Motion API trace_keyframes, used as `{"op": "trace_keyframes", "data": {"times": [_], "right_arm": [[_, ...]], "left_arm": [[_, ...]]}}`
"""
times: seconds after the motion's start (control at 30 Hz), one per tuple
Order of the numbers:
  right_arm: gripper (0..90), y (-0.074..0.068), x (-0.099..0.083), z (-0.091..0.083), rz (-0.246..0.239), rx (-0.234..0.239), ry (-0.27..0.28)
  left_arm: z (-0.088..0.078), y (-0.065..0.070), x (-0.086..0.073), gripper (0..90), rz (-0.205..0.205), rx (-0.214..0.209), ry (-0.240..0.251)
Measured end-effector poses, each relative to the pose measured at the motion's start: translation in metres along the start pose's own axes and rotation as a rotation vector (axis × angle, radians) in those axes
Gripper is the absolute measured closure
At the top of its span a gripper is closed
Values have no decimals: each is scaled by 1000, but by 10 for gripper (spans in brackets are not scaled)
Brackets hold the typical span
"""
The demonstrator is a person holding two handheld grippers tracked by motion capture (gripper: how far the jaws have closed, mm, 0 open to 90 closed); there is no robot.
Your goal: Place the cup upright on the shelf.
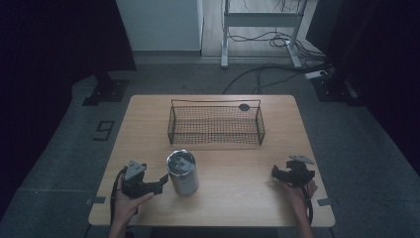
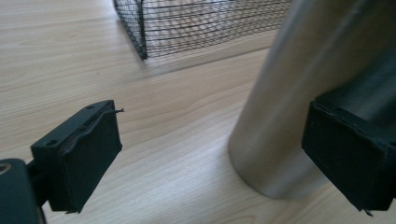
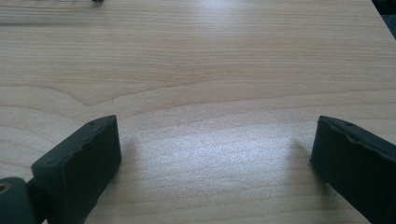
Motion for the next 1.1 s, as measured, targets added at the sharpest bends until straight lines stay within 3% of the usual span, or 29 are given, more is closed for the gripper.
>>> {"op": "trace_keyframes", "data": {"times": [0.13,0.4,0.7,0.87,1.1], "right_arm": [[15,0,0,0,1,0,0],[16,0,0,0,1,-1,1],[16,0,0,0,1,-1,1],[17,0,0,0,1,-1,1],[21,0,0,0,3,-5,3]], "left_arm": [[-2,2,0,50,8,-1,4],[-9,11,3,34,13,-73,10],[-8,28,3,18,76,-129,-5],[-1,44,4,15,107,-159,-8],[11,54,6,12,126,-157,-10]]}}
Point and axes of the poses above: each handheld gripper's, and its own axes: z roughly forward along the jaws, x roughly out of its top, y roughly to its right, the point moved 5 cm from there along z, roughly forward along the jaws, and after that the axes turned 2 degrees about x, right-handed, at the moved point
